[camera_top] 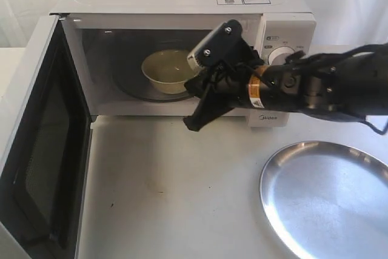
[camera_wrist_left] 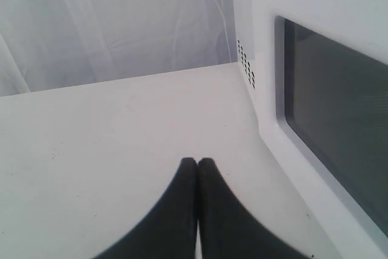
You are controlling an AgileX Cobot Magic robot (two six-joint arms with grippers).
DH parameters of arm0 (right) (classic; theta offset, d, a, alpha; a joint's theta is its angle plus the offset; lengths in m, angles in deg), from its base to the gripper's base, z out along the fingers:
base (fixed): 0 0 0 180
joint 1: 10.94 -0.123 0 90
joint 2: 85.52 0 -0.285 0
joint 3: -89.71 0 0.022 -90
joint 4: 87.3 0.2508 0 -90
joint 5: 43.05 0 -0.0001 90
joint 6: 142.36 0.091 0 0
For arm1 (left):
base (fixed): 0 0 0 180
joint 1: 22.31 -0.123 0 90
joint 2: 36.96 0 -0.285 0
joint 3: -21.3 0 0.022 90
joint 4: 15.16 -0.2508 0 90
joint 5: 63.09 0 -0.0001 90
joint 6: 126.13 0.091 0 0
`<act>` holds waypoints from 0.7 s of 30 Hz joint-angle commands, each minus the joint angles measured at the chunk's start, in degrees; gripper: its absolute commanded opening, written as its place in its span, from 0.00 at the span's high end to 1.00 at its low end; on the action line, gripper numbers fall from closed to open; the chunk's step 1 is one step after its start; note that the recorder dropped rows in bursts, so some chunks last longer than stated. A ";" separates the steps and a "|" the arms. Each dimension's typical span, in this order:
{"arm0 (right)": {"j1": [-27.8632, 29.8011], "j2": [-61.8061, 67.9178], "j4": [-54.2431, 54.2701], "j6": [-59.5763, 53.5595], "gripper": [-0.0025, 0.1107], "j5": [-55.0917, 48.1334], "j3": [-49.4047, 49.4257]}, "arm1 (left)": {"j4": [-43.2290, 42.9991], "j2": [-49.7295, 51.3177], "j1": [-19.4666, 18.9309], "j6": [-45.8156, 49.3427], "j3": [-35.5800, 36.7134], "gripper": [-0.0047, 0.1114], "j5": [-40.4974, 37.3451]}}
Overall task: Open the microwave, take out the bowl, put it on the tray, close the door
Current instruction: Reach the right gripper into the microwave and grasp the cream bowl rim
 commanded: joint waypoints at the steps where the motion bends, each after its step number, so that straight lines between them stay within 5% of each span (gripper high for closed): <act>1: -2.00 5.45 0.83 -1.27 0.98 -5.48 -7.55 | 0.45 -0.12 0.07 0.00 -0.16 0.96 0.30; 6: -2.54 11.76 -1.64 -1.72 0.97 -7.18 -13.28 | 0.45 -0.12 0.07 0.00 -0.16 0.96 0.30; 9: -2.54 13.98 -2.32 -2.01 0.87 -6.20 -15.09 | 0.45 -0.12 0.07 0.00 -0.16 0.96 0.30; 15: -2.54 15.29 -2.46 -7.83 0.41 -4.42 -15.98 | 0.45 -0.12 0.07 0.00 -0.16 0.96 0.30; 21: -2.54 16.07 -2.46 -10.64 0.46 -4.75 -17.45 | 0.45 -0.12 0.07 0.00 -0.16 0.96 0.30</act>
